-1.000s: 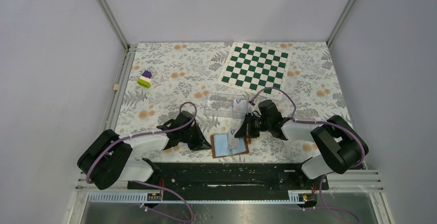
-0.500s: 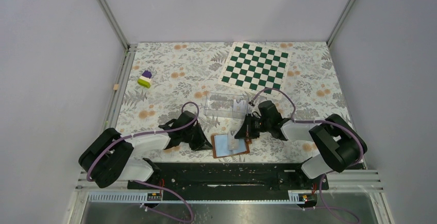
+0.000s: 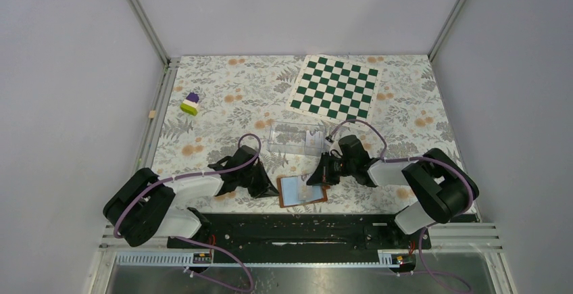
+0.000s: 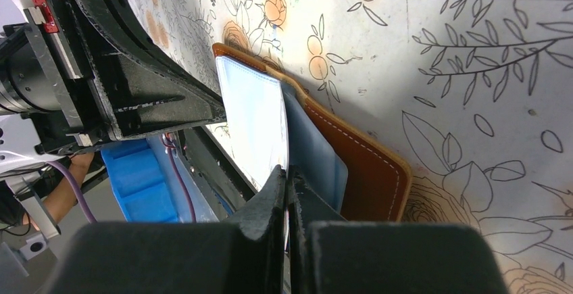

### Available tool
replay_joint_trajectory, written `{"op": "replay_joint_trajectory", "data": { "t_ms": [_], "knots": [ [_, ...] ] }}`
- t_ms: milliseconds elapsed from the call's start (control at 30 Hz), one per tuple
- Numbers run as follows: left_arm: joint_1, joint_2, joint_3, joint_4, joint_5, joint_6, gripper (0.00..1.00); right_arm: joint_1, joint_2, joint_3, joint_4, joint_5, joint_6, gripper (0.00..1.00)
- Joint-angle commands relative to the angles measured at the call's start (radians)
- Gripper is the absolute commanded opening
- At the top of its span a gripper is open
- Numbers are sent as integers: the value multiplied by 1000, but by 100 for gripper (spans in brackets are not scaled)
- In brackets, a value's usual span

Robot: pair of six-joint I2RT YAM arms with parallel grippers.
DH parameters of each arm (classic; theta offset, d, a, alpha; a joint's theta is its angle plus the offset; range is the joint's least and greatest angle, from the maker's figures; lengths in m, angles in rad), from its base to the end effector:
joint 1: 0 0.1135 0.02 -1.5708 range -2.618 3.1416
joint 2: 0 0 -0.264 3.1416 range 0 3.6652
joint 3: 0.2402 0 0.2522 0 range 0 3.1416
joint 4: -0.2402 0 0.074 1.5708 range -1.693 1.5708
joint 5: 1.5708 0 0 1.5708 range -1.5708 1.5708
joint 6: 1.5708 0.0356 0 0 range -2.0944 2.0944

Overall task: Put the credit cards into the card holder
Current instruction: Insert the credit card into the card holder.

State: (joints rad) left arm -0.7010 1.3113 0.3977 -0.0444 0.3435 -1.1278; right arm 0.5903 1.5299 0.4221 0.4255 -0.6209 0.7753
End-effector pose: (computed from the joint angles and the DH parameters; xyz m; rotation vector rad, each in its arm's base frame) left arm 0.1537 -0.1454 0.1234 -0.4518 2.8253 -1.0184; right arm 0.1980 0.1576 0.1200 -0.1479 2.5035 1.3616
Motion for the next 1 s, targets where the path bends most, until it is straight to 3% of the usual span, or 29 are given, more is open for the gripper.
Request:
{"op": "replay_joint_trajectory", "data": {
  "t_ms": [0, 333, 700, 967],
  "knots": [
    [-8, 5, 18, 28, -27, -15, 0, 16, -26, 2, -48, 49, -34, 0],
    [-8, 14, 18, 28, -28, -9, 0, 15, -22, 17, -24, 82, -17, 0],
    [-8, 24, 18, 28, -30, -6, 0, 14, -158, 37, -160, 204, -89, 0],
    [-7, 36, 24, 28, -25, -1, 0, 14, -80, 26, -111, 152, -82, 0]
  ]
}}
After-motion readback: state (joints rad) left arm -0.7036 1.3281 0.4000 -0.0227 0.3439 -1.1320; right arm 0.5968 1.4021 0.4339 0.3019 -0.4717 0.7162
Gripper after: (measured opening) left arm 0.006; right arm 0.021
